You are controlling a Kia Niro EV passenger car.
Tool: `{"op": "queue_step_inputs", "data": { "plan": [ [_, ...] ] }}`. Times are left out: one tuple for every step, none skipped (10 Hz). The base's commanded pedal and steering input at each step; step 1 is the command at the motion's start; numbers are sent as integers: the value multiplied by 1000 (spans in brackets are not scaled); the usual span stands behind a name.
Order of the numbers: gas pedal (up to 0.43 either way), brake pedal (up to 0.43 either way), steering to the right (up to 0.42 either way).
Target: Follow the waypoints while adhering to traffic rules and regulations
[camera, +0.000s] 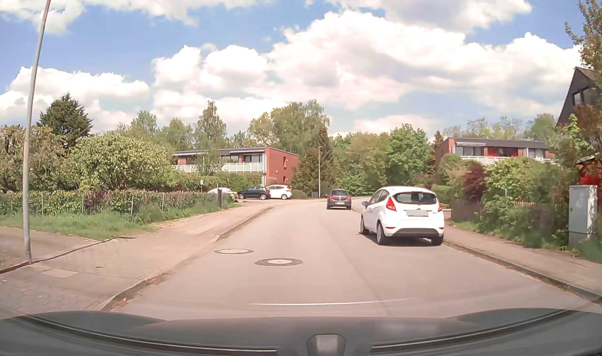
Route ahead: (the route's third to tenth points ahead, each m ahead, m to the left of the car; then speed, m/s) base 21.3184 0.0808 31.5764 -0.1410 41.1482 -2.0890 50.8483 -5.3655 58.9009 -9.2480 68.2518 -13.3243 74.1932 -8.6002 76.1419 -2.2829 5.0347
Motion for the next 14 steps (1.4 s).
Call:
{"op": "queue_step_inputs", "data": {
  "plan": [
    [67,0,-2],
    [79,0,-2],
    [87,0,-1],
    [98,0,1],
    [110,0,1],
    [110,0,0],
    [110,0,0],
    [110,0,0],
    [110,0,0],
    [110,0,0],
    [110,0,0],
    [110,0,0],
    [110,0,0],
    [110,0,-1]
  ]
}}
